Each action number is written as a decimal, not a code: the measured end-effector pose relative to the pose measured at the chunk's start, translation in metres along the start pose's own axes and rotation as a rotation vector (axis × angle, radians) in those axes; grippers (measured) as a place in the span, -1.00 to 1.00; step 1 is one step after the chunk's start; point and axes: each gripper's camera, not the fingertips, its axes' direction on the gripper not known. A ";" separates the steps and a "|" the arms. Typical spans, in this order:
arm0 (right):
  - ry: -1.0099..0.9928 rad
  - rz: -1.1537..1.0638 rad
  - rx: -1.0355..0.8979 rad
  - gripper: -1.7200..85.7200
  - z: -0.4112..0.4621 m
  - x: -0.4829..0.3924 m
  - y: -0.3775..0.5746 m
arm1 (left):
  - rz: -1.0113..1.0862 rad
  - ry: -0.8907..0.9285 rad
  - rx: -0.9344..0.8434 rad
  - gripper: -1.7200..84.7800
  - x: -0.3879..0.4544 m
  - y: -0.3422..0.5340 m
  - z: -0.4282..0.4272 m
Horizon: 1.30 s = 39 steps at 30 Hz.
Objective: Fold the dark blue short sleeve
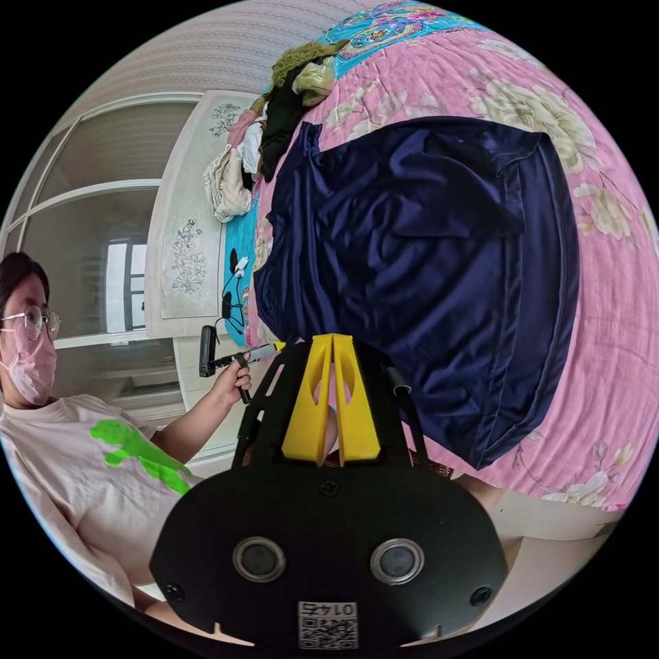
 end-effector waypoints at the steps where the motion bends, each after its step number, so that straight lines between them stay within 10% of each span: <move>1: 0.001 0.000 -0.003 -0.97 0.000 0.002 0.001 | -0.003 0.003 0.000 -0.98 0.000 0.004 -0.004; 16: 0.210 0.145 0.191 -0.83 -0.028 0.088 0.043 | 0.090 -0.163 -0.092 -0.81 0.037 -0.005 -0.024; 22: 0.285 0.068 0.295 -0.82 -0.051 0.119 -0.003 | 0.433 -0.186 -0.045 -0.81 0.146 -0.063 -0.036; 39: 0.225 0.044 0.270 -0.92 -0.079 0.202 -0.115 | 0.650 0.129 -0.118 -0.88 0.347 -0.152 0.067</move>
